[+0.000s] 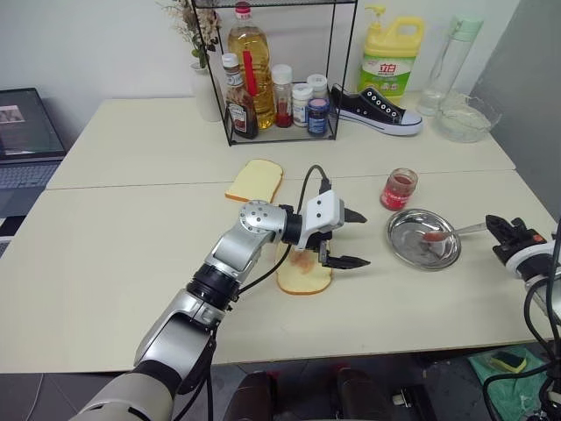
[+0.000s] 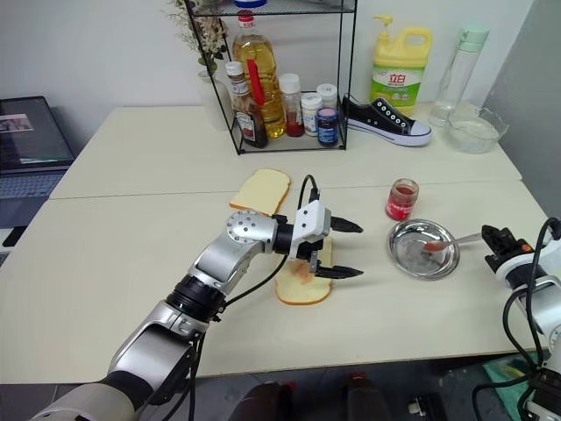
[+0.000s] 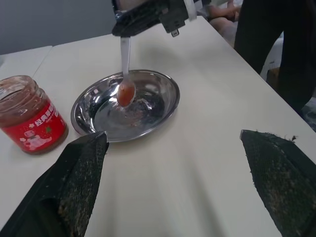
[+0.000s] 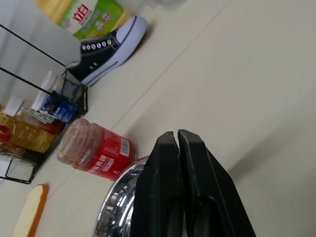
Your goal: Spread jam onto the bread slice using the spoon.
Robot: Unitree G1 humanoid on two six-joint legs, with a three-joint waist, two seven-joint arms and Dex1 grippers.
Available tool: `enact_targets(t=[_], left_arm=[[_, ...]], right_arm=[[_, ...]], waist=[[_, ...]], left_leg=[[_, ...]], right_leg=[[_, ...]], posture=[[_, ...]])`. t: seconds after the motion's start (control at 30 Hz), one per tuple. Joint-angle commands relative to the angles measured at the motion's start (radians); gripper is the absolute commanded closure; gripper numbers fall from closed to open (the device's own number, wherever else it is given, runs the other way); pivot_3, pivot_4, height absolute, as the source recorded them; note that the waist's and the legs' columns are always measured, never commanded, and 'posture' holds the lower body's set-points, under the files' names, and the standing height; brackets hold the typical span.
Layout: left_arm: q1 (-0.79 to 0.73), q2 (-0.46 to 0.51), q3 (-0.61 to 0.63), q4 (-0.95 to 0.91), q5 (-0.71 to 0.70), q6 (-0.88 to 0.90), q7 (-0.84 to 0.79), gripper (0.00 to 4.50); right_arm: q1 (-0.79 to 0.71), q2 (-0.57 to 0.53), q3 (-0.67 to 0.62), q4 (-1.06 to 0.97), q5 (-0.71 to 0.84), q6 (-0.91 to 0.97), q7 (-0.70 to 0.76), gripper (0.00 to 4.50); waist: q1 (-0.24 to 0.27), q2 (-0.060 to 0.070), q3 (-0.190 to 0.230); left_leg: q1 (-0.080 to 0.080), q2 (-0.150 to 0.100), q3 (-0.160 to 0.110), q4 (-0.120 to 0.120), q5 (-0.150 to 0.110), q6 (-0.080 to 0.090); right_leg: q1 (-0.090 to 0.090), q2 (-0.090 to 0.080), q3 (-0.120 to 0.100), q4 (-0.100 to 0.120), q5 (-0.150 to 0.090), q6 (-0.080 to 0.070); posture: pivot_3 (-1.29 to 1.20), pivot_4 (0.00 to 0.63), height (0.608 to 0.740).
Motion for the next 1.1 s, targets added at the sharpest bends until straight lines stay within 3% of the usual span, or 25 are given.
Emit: enact_targets(t=[0.03, 0.1, 0.2, 0.57, 0.9, 1.1], left_arm=[[-0.02, -0.008, 0.018, -0.009, 0.012, -0.023, 0.001, 0.0], [-0.015, -0.001, 0.027, -0.013, 0.013, -0.019, 0.008, 0.0], [0.002, 0.01, 0.031, -0.037, 0.017, -0.008, 0.011, 0.0], [-0.007, 0.04, 0.069, -0.06, 0.001, 0.024, 0.017, 0.0], [0.132, 0.254, 0.291, -0.186, -0.057, 0.215, 0.094, 0.0], [0.384, 0.485, 0.478, -0.371, -0.158, 0.385, 0.068, 0.0]], right_arm=[[-0.021, -0.018, -0.011, 0.05, -0.056, -0.04, 0.051, 4.45], [-0.023, -0.011, -0.015, 0.085, -0.073, -0.046, 0.072, 4.45], [-0.024, 0.003, -0.04, 0.104, -0.077, -0.053, 0.07, 3.82], [-0.039, -0.005, -0.165, 0.099, -0.069, -0.07, 0.01, 0.02], [0.243, -0.329, 0.173, -0.407, -0.317, -0.022, 0.443, 0.02], [0.354, -0.446, 0.211, -0.563, -0.317, 0.02, 0.625, 0.02]], waist=[[0.001, 0.0, 0.0], [0.002, 0.0, 0.0], [0.002, 0.0, 0.0], [0.002, 0.0, 0.0], [-0.003, 0.004, -0.001], [-0.001, 0.001, 0.001]], left_leg=[[0.0, 0.0, 0.0, 0.0, 0.0, 0.0], [0.0, 0.0, 0.0, 0.001, 0.0, 0.0], [0.0, 0.0, -0.001, 0.001, 0.0, 0.0], [0.0, 0.0, -0.001, 0.0, 0.0, 0.0], [0.001, 0.001, -0.003, 0.0, 0.0, 0.0], [0.0, 0.001, -0.005, 0.0, 0.0, 0.0]], right_leg=[[0.0, 0.0, 0.0, 0.0, 0.0, 0.0], [0.001, 0.0, 0.0, 0.0, 0.0, 0.0], [0.001, 0.0, 0.0, 0.0, 0.0, 0.0], [0.001, -0.001, 0.0, 0.0, 0.0, 0.0], [0.0, 0.001, -0.001, 0.001, 0.0, 0.0], [0.001, 0.0, -0.002, -0.001, 0.0, 0.0]], posture=[[0.0, 0.15, 0.74], [0.0, 0.15, 0.74], [0.0, 0.15, 0.74], [0.0, 0.15, 0.74], [0.0, 0.15, 0.74], [0.0, 0.15, 0.74]])
